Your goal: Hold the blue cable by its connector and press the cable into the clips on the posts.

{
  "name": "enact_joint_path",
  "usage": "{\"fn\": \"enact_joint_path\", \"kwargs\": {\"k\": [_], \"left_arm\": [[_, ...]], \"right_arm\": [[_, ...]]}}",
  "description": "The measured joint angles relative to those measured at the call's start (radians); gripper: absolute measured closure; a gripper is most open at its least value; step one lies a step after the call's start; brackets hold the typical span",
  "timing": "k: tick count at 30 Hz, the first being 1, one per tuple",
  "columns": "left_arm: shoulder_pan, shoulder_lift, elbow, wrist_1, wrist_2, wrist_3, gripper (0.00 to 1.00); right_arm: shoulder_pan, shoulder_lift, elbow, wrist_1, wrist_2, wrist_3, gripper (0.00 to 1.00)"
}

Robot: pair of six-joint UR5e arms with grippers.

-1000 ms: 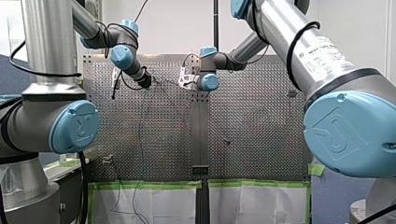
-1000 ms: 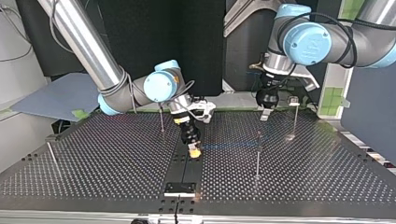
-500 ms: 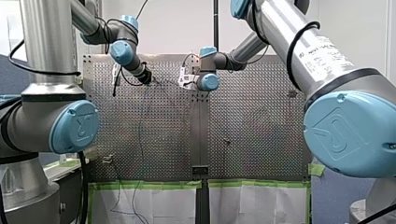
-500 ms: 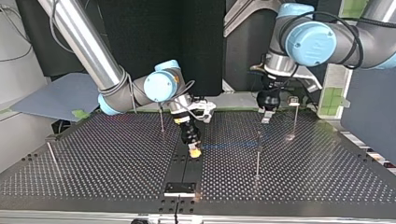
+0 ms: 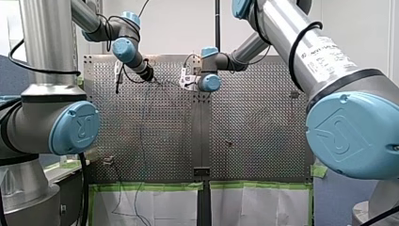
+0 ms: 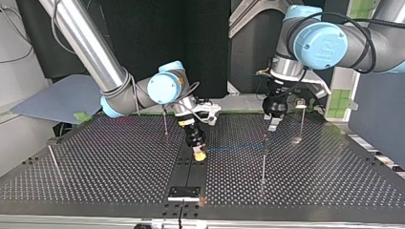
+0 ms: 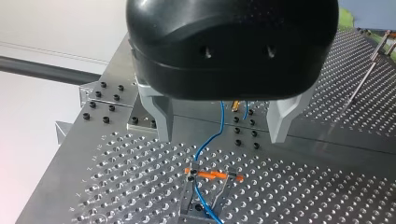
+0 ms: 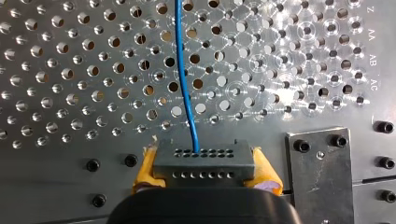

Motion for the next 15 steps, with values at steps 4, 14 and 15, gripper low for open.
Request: {"fn": "enact_joint_path", "kwargs": {"k": [4,14,15], "left_arm": [[0.000,0.000,0.000,0.001,0.000,0.002,0.00],[-0.001,0.000,0.000,0.002,-0.002,0.005,0.00],[-0.001,0.000,0.000,0.002,-0.002,0.005,0.00]], "right_arm": [[0.001,0.000,0.000,0.000,0.000,0.000,1.00],[-0.001,0.000,0.002,0.008,-0.001,-0.003,1.00],[-0.002,0.000,0.004,0.010,-0.001,-0.004,1.00]]}}
